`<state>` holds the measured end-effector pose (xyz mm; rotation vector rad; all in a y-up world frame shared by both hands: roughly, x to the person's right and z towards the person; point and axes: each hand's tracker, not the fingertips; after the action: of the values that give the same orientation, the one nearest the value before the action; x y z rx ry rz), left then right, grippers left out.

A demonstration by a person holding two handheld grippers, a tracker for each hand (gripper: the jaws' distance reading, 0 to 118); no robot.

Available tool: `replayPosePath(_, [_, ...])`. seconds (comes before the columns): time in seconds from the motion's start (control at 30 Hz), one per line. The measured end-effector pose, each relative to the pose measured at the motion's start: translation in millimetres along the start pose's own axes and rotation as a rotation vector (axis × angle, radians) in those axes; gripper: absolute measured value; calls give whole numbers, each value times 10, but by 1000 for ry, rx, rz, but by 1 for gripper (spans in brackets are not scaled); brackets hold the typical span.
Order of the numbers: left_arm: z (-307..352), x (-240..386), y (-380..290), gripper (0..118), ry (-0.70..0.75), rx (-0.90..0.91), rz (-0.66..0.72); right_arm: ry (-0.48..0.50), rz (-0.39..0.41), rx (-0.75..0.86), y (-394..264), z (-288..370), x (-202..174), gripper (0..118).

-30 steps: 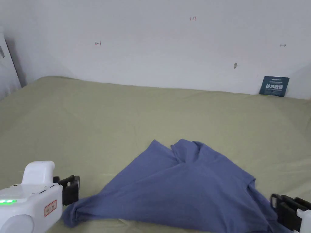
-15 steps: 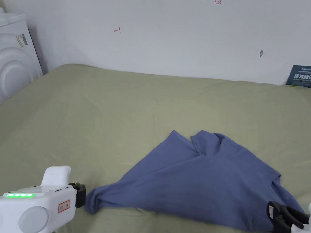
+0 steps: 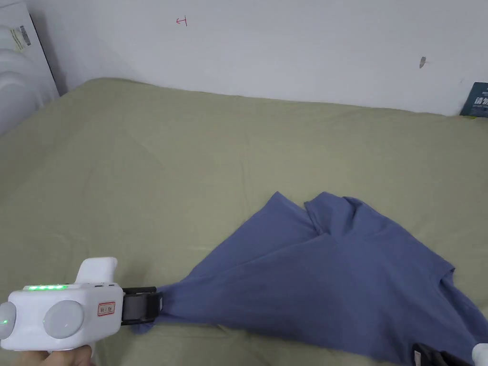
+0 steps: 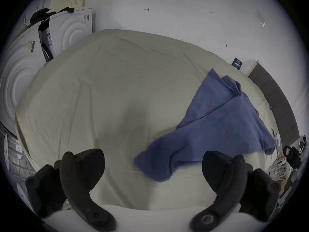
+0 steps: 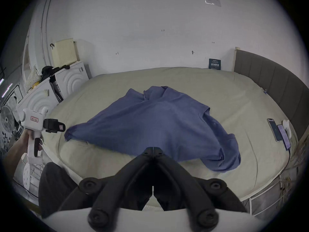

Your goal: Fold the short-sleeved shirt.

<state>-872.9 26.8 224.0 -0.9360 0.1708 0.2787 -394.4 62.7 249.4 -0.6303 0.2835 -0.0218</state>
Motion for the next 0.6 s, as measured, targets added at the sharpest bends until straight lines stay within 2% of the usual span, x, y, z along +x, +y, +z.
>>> replayPosePath(0.13, [-266, -11, 33, 117, 28, -71, -15, 8, 0, -18, -18, -56, -21, 0])
replayPosePath(0.17, [-284, 1, 28, 112, 37, -69, -20, 8, 3, -23, -27, -58, -31, 0])
replayPosePath(0.2, [-268, 18, 21, 99, 46, -56, -34, 11, 1, -28, -22, -85, 1, 0])
replayPosePath(0.27, [-217, 55, -3, 9, -2, -40, -51, 13, 0, -36, -36, -98, 8, 0])
replayPosePath(0.3, [-198, 90, -36, 0, -34, -22, -37, 10, 2, -41, -42, -102, 9, 0])
replayPosePath(0.37, [-214, 169, -57, 0, -2, -64, -115, 9, 0, -50, -19, -145, 62, 0])
replayPosePath(0.43, [-216, 214, -95, 0, 43, -33, -150, 9, -23, -55, 7, -198, 136, 0])
replayPosePath(0.5, [-218, 211, -107, 0, 35, -31, -135, 8, -37, -69, 93, -338, 273, 0])
replayPosePath(0.6, [-238, 186, -94, 1, 25, -41, -117, -18, 2, -90, 299, -641, 468, 0])
